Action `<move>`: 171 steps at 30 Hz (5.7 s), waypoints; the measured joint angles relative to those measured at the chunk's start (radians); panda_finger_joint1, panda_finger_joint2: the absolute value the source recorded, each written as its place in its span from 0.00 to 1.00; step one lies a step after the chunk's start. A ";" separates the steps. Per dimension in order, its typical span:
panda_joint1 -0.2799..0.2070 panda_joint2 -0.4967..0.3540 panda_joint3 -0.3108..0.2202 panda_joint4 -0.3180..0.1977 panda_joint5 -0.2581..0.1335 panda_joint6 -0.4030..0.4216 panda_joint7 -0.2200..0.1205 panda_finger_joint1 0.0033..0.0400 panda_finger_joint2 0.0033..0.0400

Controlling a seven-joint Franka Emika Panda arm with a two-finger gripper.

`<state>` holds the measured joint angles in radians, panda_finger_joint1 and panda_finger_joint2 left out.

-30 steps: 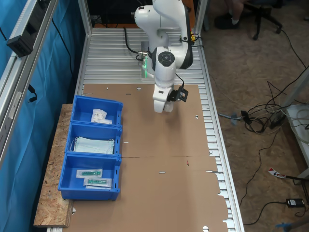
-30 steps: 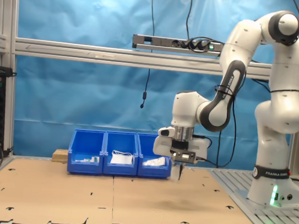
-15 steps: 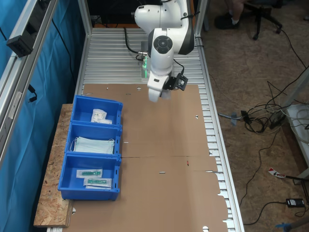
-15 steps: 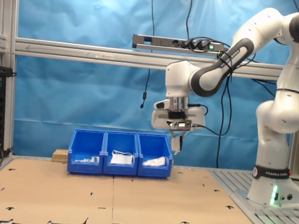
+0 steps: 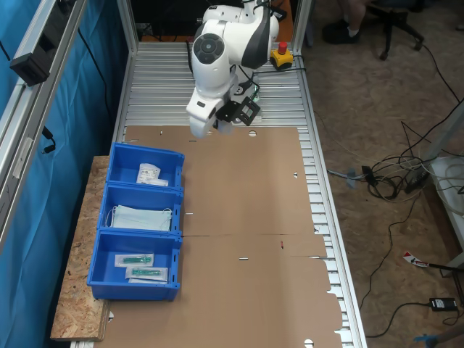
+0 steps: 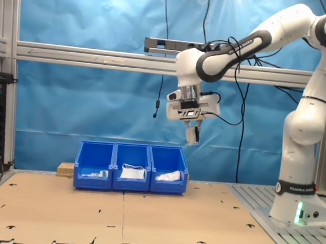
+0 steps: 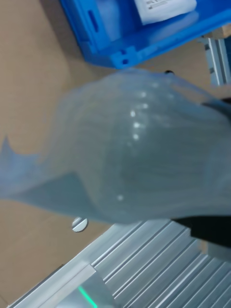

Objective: Pick and place sorting task of medical equipment.

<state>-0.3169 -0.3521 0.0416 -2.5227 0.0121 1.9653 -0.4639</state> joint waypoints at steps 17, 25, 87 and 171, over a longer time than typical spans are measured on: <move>-0.312 0.047 0.122 0.060 0.000 0.009 0.000 0.07 0.07; -0.393 0.122 0.178 0.064 0.000 0.113 0.000 0.07 0.07; -0.433 0.498 0.068 0.247 0.000 0.434 0.000 0.07 0.07; -0.433 0.507 0.044 0.247 0.000 0.441 0.000 0.29 0.29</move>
<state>-0.7497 0.1546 0.0852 -2.2754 0.0121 2.4063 -0.4639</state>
